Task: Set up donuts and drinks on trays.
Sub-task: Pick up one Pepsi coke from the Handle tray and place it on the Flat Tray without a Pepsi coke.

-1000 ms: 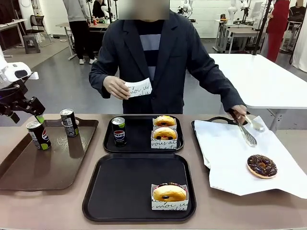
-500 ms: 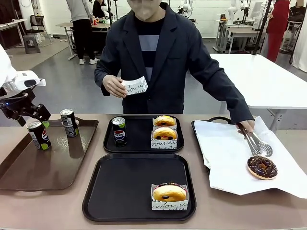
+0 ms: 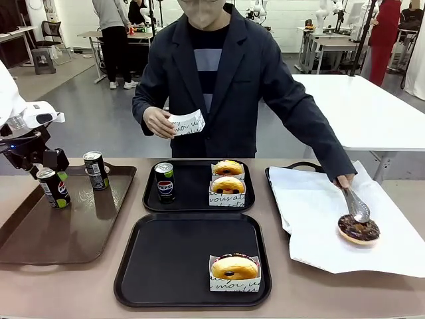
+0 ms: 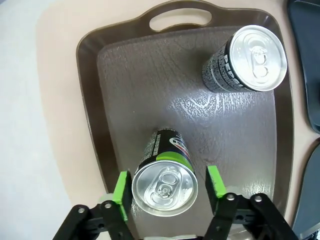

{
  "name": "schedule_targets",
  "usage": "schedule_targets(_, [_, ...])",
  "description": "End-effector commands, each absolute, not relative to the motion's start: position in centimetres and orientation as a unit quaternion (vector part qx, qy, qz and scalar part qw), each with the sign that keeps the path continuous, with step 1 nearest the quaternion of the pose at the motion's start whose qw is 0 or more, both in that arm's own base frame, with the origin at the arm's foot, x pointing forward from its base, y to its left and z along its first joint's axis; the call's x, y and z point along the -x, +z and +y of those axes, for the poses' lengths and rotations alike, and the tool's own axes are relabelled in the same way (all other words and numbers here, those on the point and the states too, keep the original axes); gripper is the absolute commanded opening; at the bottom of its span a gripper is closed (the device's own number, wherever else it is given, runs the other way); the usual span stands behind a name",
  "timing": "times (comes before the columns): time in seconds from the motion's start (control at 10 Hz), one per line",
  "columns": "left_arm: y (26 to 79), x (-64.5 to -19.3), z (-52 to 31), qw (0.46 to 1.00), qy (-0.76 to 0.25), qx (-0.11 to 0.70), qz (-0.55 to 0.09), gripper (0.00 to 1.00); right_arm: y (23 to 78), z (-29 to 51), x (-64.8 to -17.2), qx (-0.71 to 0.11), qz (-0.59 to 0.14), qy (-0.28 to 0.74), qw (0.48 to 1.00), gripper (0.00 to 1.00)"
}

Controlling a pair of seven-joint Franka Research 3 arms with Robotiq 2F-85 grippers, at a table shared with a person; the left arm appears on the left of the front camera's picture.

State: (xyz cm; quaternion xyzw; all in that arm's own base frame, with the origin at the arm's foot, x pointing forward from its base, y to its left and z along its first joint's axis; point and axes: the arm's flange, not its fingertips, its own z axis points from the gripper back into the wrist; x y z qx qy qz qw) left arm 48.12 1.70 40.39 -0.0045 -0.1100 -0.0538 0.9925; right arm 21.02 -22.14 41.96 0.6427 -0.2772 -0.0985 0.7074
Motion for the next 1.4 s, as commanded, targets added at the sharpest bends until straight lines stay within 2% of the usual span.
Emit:
schedule_targets(0.0, [40.8, -48.2, 1.7, 0.993, -0.045, -0.006, -0.105, 0.36, 42.1, -22.2, -21.2, -0.647, -0.291, -0.095, 0.698, 1.00])
schedule_targets(0.1, [40.9, -48.2, 1.8, 0.994, -0.045, -0.006, -0.103, 0.00, 42.1, -22.2, -21.2, -0.647, -0.291, -0.095, 0.698, 1.00])
schedule_targets(0.5, [41.7, -47.6, 1.7, 0.995, -0.044, 0.001, -0.095, 0.00, 42.1, -22.2, -21.2, -0.647, -0.291, -0.095, 0.698, 1.00])
schedule_targets(0.6, [44.3, -45.9, 0.7, 0.996, -0.038, 0.007, -0.077, 0.01, 42.1, -22.2, -21.2, -0.647, -0.291, -0.095, 0.698, 1.00])
schedule_targets(0.8, [52.2, -39.1, -2.3, 1.000, -0.028, 0.004, -0.012, 0.01, 42.1, -22.2, -21.2, -0.647, -0.291, -0.095, 0.698, 1.00])
schedule_targets(0.9, [54.7, -35.5, -3.8, 0.998, -0.055, 0.001, -0.026, 0.01, 42.1, -22.2, -21.2, -0.647, -0.291, -0.095, 0.698, 1.00])
schedule_targets(1.2, [55.2, -31.7, -4.7, 0.997, -0.058, -0.006, -0.057, 0.01, 42.1, -22.2, -21.2, -0.647, -0.291, -0.095, 0.698, 1.00])
schedule_targets(1.3, [56.4, -32.1, -4.7, 0.997, -0.071, -0.008, -0.030, 0.01, 42.1, -22.2, -21.2, -0.647, -0.291, -0.095, 0.698, 1.00])
